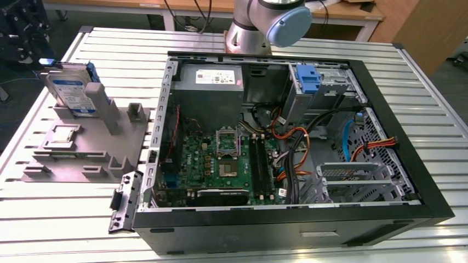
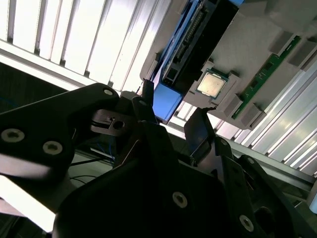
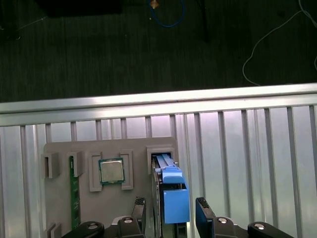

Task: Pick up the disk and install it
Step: 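Pick up the disk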

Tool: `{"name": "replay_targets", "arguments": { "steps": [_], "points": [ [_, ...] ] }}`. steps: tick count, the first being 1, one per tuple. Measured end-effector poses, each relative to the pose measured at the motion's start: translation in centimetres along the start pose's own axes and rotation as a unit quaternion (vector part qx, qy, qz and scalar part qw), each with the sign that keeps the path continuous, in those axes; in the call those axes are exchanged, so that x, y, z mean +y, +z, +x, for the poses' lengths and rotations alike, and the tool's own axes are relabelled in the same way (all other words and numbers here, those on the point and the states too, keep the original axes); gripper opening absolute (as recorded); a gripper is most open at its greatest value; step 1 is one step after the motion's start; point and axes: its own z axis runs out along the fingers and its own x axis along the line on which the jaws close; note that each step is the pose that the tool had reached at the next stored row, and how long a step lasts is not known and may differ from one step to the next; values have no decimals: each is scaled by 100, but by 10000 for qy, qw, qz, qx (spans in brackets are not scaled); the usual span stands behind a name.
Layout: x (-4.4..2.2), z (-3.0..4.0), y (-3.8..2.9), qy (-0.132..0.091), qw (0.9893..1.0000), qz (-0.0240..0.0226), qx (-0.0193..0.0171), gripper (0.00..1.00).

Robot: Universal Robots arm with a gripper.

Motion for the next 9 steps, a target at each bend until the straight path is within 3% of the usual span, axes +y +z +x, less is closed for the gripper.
{"name": "replay_targets", "arguments": {
  "steps": [9],
  "points": [
    [6, 7, 66, 1, 10000, -29, -4, 52]
  ]
}}
